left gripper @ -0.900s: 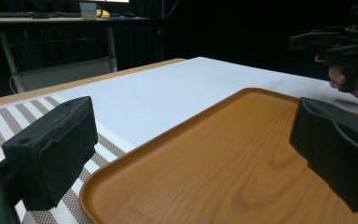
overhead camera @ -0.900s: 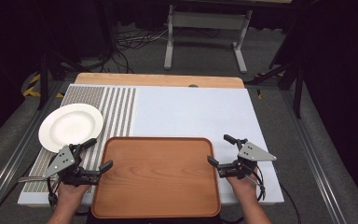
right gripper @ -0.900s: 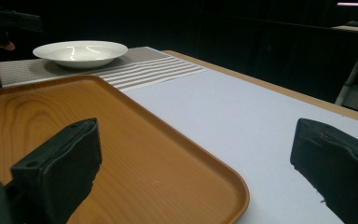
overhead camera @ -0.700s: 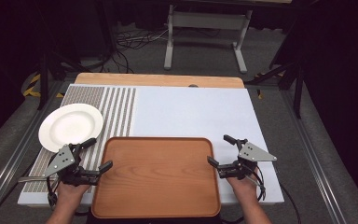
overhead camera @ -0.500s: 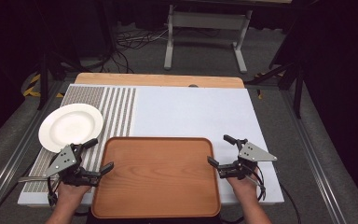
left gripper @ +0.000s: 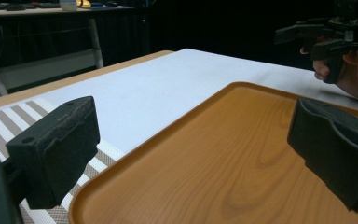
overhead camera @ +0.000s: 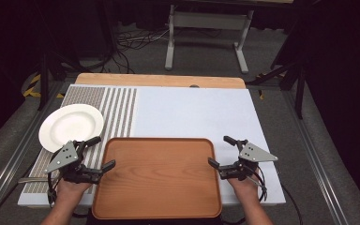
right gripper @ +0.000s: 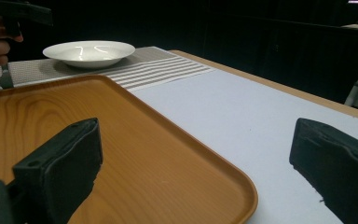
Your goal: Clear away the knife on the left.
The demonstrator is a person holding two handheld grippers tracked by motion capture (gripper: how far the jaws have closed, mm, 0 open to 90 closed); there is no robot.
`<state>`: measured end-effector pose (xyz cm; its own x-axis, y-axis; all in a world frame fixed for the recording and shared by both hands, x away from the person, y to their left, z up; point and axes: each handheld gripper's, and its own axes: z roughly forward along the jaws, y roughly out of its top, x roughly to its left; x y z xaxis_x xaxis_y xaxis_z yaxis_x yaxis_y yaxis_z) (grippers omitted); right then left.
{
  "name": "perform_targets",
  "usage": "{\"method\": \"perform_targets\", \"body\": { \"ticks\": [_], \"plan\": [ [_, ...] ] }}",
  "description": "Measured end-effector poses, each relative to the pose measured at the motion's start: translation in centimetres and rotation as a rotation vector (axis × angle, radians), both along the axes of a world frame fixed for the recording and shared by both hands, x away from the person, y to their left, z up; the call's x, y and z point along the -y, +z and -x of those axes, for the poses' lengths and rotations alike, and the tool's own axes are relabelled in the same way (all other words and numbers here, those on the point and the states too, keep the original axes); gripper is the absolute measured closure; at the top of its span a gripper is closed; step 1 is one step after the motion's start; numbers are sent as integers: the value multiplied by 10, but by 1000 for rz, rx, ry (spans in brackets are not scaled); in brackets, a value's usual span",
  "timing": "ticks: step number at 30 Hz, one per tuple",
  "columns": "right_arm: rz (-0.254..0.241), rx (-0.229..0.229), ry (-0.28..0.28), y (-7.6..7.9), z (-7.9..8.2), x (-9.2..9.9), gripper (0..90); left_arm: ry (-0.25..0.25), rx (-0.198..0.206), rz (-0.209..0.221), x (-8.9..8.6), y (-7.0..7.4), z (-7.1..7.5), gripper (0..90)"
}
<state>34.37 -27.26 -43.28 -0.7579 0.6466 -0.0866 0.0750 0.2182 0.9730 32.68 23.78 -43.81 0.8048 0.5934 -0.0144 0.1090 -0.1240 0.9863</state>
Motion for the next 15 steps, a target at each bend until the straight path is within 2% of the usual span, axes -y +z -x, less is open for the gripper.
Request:
{"method": "perform_targets", "body": {
  "ticks": [4, 5, 15],
  "plan": [
    [0, -1, 3, 0, 0, 0, 32, -10, -5, -8, -4, 8, -1, 34],
    [1, 1, 4, 0, -1, 0, 32, -9, -6, 3, -4, 8, -1, 35],
    [-2, -5, 11, 0, -1, 0, 33, -45, -15, -56, -7, 21, -3, 38]
  ]
}}
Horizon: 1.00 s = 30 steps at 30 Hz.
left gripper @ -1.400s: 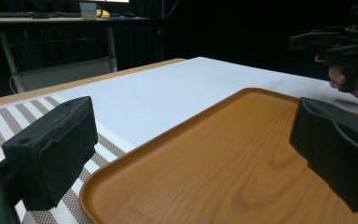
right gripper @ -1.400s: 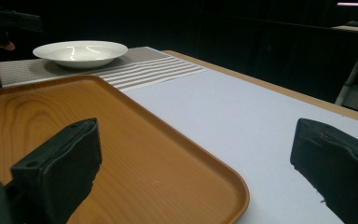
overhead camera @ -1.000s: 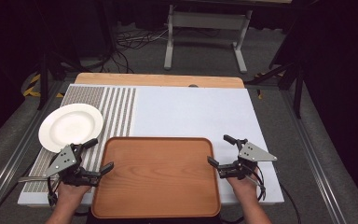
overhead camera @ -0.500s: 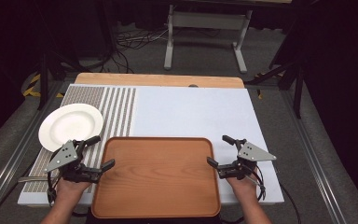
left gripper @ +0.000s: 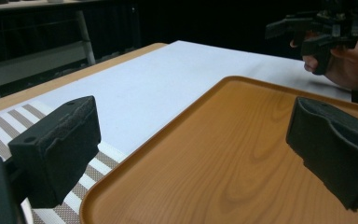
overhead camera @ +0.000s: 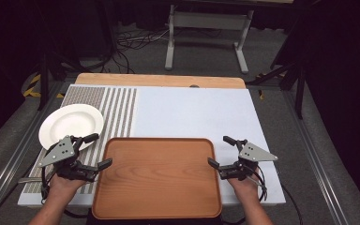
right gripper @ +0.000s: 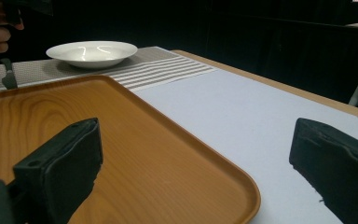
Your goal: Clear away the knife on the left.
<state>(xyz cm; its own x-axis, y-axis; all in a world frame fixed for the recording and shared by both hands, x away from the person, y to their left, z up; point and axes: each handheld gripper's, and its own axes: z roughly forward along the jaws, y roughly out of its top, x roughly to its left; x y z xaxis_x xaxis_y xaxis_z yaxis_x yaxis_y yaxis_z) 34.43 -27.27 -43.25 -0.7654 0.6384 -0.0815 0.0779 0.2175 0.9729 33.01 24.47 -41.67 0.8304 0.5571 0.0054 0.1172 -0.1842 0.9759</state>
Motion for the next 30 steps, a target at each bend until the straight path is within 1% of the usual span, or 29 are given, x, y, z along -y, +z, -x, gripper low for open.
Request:
{"method": "perform_targets", "body": {
  "ticks": [1, 3, 8, 11, 15, 16, 18, 19, 20, 22, 23, 25, 28, 29, 30],
  "plan": [
    [0, 2, 3, 0, 0, 0, 33, -14, -2, -16, -2, 3, -1, 39],
    [-1, 1, 3, 0, 0, 0, 34, -18, -4, -24, -2, 5, -1, 44],
    [-2, 6, 3, 1, 1, 0, 36, -49, -16, -106, -8, 13, -1, 47],
    [-3, 4, 4, 1, 1, 0, 36, -47, -15, -133, -12, 18, -1, 49],
    [-3, 3, 8, 1, 1, 0, 37, -45, -24, -168, -19, 22, -1, 52],
    [-4, 2, 8, 1, 1, 0, 37, -44, -32, -189, -23, 24, -2, 54],
    [-2, 4, 6, 1, 1, 0, 38, -39, -46, -214, -26, 25, -2, 62],
    [-3, 5, 7, 1, 1, 0, 39, -39, -46, -214, -26, 25, -2, 66],
    [-3, 7, 7, 1, 1, 0, 39, -33, -61, -243, -28, 25, -3, 67],
    [-4, 7, 8, 1, 1, 0, 39, -34, -72, -273, -31, 26, -4, 72],
    [-4, 7, 8, 1, 1, 0, 39, -34, -72, -273, -31, 26, -4, 73],
    [-3, 5, 6, 1, 1, 0, 38, -42, -83, -306, -34, 26, -4, 76],
    [-4, 11, 8, 1, 2, 0, 40, -51, -95, -334, -37, 27, -5, 80],
    [-4, 11, 8, 1, 2, 0, 40, -51, -95, -334, -37, 27, -5, 82],
    [-4, 11, 9, 1, 2, 0, 40, -53, -108, -358, -38, 27, -6, 82]
  ]
}}
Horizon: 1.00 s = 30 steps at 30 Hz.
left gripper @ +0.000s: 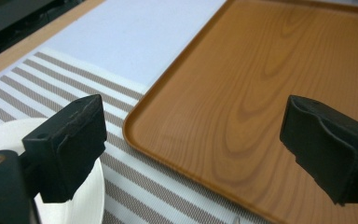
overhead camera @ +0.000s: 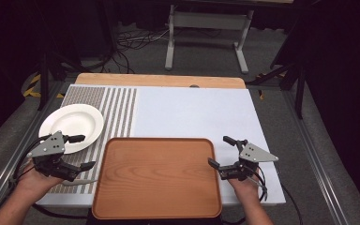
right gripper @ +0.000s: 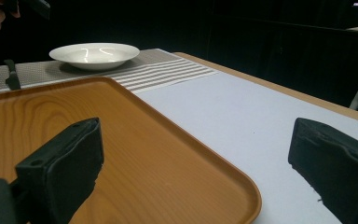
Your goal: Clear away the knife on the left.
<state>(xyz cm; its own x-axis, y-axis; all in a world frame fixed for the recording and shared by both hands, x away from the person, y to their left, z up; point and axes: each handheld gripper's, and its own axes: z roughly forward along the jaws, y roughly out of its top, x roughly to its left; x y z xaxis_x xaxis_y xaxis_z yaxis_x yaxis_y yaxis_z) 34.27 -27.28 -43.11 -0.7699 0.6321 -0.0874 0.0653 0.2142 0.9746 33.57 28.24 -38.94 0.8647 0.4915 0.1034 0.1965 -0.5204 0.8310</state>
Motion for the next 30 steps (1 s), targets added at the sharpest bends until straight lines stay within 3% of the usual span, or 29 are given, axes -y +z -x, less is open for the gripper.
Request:
{"method": "perform_targets", "body": {
  "ticks": [12, 15, 30],
  "plan": [
    [11, -6, 5, -1, 0, -1, 39, -37, -67, -147, -5, 0, -2, 106],
    [12, -8, 6, -1, 0, -1, 40, -60, -112, -190, -7, 0, -4, 119],
    [18, -12, 11, -2, -1, -2, 40, -107, -194, -346, -15, 1, -9, 159]
  ]
}}
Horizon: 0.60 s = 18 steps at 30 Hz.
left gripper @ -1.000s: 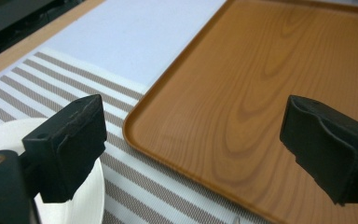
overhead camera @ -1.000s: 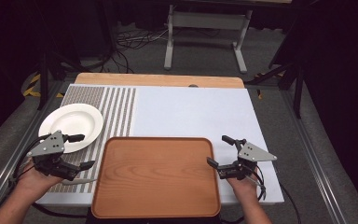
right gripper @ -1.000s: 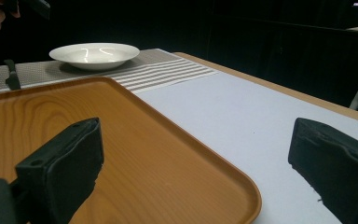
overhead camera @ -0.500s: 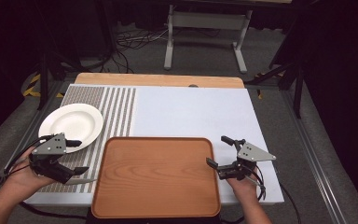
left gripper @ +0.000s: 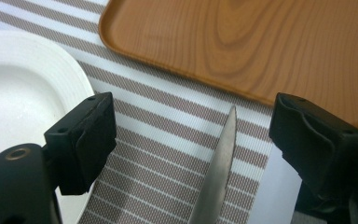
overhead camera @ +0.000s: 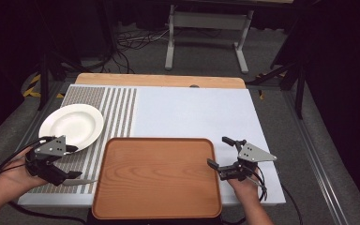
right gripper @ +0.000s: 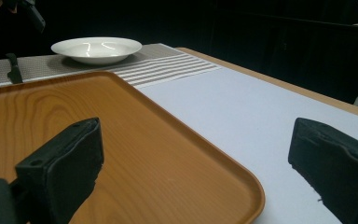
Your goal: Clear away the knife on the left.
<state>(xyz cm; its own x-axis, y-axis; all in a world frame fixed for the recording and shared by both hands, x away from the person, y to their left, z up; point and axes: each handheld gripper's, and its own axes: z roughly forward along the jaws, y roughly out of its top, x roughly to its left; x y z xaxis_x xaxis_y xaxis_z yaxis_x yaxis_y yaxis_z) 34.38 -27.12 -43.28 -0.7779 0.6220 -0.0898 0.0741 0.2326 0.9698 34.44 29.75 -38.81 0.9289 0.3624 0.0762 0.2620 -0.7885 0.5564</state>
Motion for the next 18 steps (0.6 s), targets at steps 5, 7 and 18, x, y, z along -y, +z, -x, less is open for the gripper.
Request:
{"method": "perform_targets", "body": {
  "ticks": [5, 7, 18],
  "plan": [
    [2, 2, 2, 0, 0, 0, 39, -26, -23, -50, -4, -3, -4, 161],
    [1, 2, 3, 0, 0, 0, 39, -38, -30, -78, -6, -4, -5, 168],
    [10, -2, 12, -1, 0, -1, 39, -109, -60, -230, -20, -14, -7, 241]
  ]
}}
